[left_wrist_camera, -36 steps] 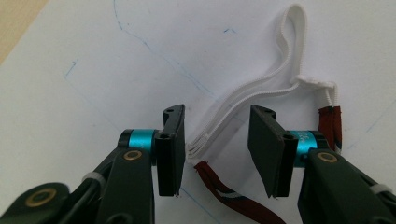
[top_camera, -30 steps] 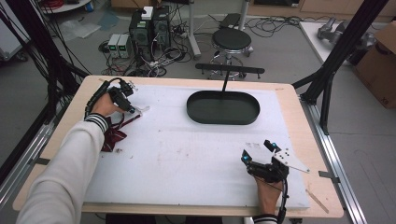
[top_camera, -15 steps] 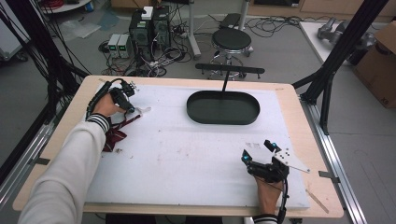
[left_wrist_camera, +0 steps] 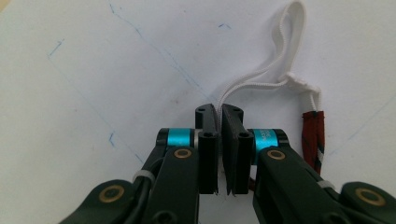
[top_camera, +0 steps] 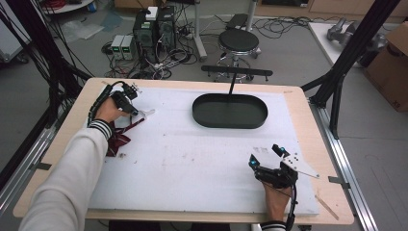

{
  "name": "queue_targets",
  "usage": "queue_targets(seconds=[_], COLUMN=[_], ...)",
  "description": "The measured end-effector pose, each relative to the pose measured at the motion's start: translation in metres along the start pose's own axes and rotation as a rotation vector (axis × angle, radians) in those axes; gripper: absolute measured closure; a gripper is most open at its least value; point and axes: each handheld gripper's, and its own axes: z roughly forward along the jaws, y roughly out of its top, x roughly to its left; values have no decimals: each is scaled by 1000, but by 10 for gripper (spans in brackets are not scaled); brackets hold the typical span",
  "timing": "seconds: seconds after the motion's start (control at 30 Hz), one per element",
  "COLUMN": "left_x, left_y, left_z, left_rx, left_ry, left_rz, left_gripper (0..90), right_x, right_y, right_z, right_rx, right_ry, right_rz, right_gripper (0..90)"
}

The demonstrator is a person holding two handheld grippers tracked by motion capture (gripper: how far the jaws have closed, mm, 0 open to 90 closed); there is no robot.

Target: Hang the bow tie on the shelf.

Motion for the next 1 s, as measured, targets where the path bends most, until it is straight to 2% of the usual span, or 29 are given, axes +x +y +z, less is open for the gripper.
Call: queue_targets(seconds=[0.03,0.07,0.1,0.13,0.17,0.23,0.33,0.37,0.4,0.63,0.67,0.73,0.8,0.83,0.87,0.93,0.97,1.0], left_x=[0,0,1,1,1,1,1,1,1,-2,-3,-4,-5,-5,-7,-7,-9,-9], left_y=[0,-1,-5,-5,-7,-8,-10,-12,-12,-18,-19,-21,-21,-21,-21,-21,-20,-20], left_z=[0,-2,-7,-7,-12,-15,-24,-30,-30,-50,-55,-60,-64,-64,-69,-71,-76,-76], left_rx=[0,-19,-67,-67,-106,-123,-178,-222,-222,-392,-433,-474,-510,-510,-538,-552,-579,-579], left_ry=[0,0,0,0,-1,-3,-12,-12,-12,-35,-45,-60,-64,-64,-69,-65,-67,-67], left_rz=[0,-14,-34,-34,-48,-58,-80,-95,-95,-140,-149,-162,-168,-168,-171,-171,-176,-176], left_gripper=[849,849,849,849,849,849,851,851,851,852,852,852,852,852,852,853,853,853], right_x=[0,0,0,0,0,0,0,0,0,0,0,0,0,0,1,1,1,1], right_y=[0,0,0,0,0,0,0,0,0,0,0,0,0,0,0,0,0,0], right_z=[0,0,0,0,0,0,0,0,0,0,0,0,0,0,0,0,0,0], right_rx=[0,0,1,2,2,2,-1,1,1,2,1,2,1,1,1,1,0,0], right_ry=[0,0,1,0,0,0,1,1,1,1,1,1,2,2,2,1,1,1], right_rz=[0,-4,-4,-5,-5,-5,-6,-4,-4,-6,-7,-7,-8,-8,-11,-11,-10,-10], right_gripper=[21,21,21,21,21,21,21,21,21,21,21,21,21,21,21,21,21,21])
